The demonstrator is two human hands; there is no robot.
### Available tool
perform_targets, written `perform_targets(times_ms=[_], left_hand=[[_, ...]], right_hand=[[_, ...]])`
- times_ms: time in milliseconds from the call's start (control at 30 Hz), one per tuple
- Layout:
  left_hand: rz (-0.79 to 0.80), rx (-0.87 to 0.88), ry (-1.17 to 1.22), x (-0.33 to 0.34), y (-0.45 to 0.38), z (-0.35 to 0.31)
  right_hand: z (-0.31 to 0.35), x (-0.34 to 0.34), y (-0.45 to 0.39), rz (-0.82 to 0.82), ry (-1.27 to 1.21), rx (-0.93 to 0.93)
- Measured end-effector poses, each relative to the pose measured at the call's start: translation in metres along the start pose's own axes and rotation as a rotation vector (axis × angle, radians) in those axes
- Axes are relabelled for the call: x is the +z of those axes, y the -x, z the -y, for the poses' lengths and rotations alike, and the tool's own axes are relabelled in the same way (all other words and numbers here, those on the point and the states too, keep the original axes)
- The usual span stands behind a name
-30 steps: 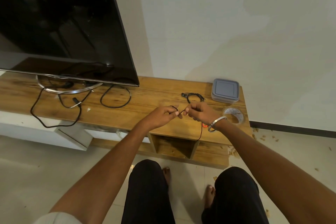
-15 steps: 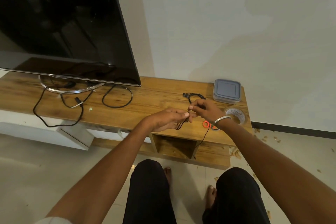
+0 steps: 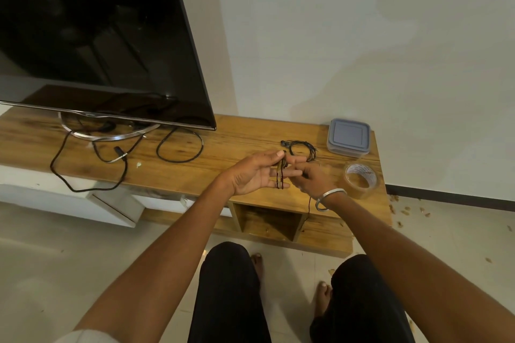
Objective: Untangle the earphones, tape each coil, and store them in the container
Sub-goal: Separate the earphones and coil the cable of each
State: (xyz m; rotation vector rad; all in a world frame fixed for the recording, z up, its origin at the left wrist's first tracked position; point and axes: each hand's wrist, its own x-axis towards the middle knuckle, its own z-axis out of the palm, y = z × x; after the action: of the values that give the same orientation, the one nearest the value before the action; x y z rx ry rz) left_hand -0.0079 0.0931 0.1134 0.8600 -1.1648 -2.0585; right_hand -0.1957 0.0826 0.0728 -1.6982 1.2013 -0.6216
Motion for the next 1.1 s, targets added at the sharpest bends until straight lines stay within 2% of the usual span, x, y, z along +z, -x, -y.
perform_targets(times_ms=[167,467,800,1100], left_hand=[[-0.069,0.039,-0.006,0.002,-0.001,0.003],[-0.180,0.161,0.005,0.003,-0.004,-0.002],[-0.303,0.132,-0.552,-0.012,-0.005,0.010],[-0.326,-0.056,-0.930,-0.030,0.003,0.026]], right_hand=[[-0.006,0.015,-0.005,0.036,-0.059,0.099],[-0.012,0.021,-0.002,0.133,-0.041,0.023],[0.009,0.011,0.001,0.184,-0.085,0.051],[0.010,-0.005,0.003,0.144,-0.121,0.121]])
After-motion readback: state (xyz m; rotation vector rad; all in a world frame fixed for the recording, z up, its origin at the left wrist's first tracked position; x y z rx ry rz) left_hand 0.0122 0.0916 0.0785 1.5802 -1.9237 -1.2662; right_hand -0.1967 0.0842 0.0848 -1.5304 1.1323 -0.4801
